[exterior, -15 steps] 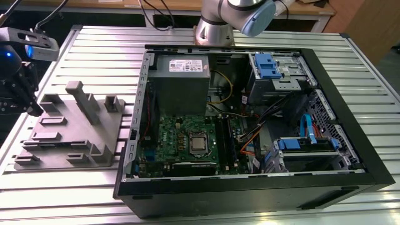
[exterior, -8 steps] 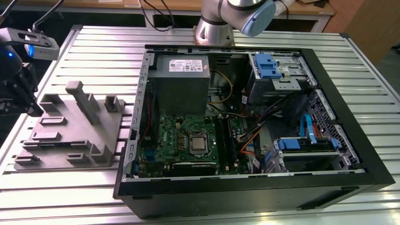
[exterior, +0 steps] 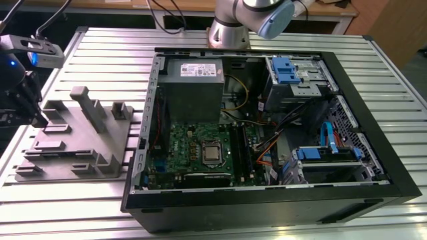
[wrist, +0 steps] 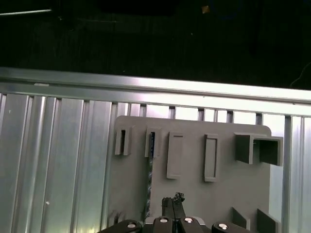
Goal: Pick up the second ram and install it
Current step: 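Pick up the second ram and move it above second insertion slot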
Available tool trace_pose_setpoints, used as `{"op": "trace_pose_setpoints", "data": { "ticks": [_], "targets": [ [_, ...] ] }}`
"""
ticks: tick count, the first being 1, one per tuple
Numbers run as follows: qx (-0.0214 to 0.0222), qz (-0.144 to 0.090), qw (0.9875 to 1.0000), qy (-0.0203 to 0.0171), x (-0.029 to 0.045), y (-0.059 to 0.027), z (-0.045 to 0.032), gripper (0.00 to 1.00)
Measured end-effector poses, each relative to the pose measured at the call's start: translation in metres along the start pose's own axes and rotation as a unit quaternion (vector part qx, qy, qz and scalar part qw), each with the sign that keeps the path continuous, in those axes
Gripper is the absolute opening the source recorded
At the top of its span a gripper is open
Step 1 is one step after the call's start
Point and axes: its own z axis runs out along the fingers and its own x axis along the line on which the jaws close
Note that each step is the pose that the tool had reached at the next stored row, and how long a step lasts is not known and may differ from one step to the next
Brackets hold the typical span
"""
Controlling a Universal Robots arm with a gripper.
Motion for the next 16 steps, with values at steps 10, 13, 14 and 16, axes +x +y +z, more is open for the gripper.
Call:
{"op": "trace_pose_setpoints", "data": {
  "ticks": [10,13,14,16],
  "targets": [
    [0.0039,0.0,1.0,0.0003,0.0053,-0.0002,0.0145,0.1],
    [0.0054,0.0,1.0,0.0003,0.0074,-0.0002,0.0175,0.1],
    [0.0061,0.0,1.0,0.0003,0.0079,-0.0002,0.0187,0.1],
    [0.0072,0.0,1.0,0.0004,0.009,-0.0001,0.0211,0.1]
  ]
}}
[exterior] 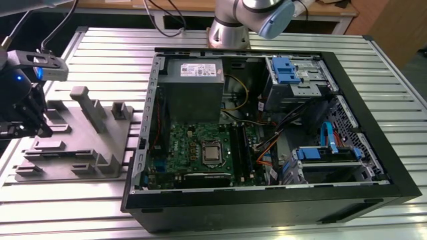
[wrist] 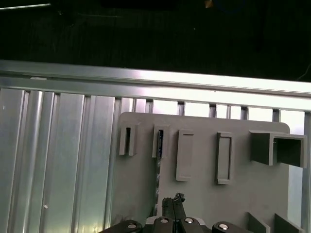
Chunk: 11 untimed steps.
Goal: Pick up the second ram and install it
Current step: 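Pick up the second ram and move it above second insertion slot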
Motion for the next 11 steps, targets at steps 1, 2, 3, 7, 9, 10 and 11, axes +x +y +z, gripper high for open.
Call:
{"op": "trace_pose_setpoints", "data": {
  "ticks": [1,2,3,7,9,10,11],
  "targets": [
    [0.0003,0.0,1.0,0.0001,0.0008,0.0001,0.0011,0.1],
    [0.0006,0.0,1.0,0.0,0.0016,0.0002,0.002,0.1],
    [0.0009,0.0,1.0,0.0,0.0024,0.0003,0.0028,0.1],
    [0.0021,0.0,1.0,0.0001,0.0061,0.0006,0.007,0.1],
    [0.0033,0.0,1.0,0.0001,0.0086,0.0008,0.0091,0.1],
    [0.0042,0.0,1.0,-0.0003,0.0093,0.0009,0.0101,0.1],
    [0.0052,0.0,1.0,-0.0007,0.01,0.001,0.011,0.1]
  ]
}}
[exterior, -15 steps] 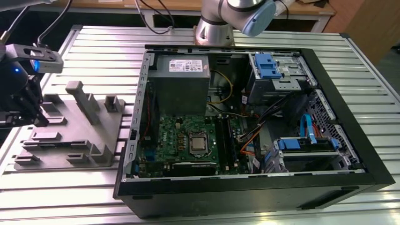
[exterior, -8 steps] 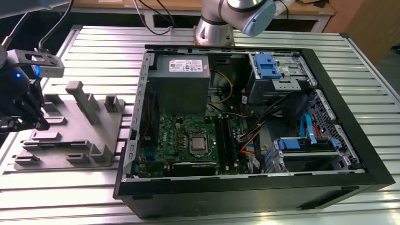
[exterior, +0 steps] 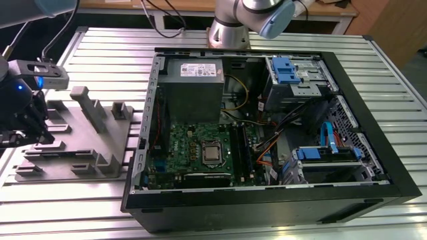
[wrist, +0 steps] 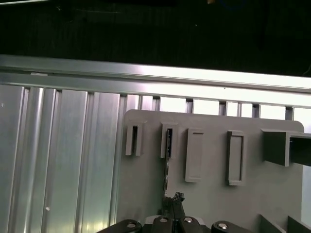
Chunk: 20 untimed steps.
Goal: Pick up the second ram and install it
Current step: 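Pick up the second ram and move it above second insertion slot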
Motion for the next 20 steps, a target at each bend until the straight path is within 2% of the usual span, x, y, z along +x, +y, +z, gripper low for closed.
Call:
{"op": "trace_pose_setpoints", "data": {
  "ticks": [7,10,17,20],
  "targets": [
    [0.0069,0.0,1.0,-0.0016,0.0017,0.0016,0.0072,0.1],
    [0.0069,0.0,1.0,-0.0015,0.0016,0.0018,0.0078,0.1],
    [0.0076,0.0,1.0,-0.0015,0.0018,0.0035,0.0177,0.1],
    [0.0076,0.0,1.0,-0.0014,0.0018,0.0041,0.0197,0.1]
  ]
}}
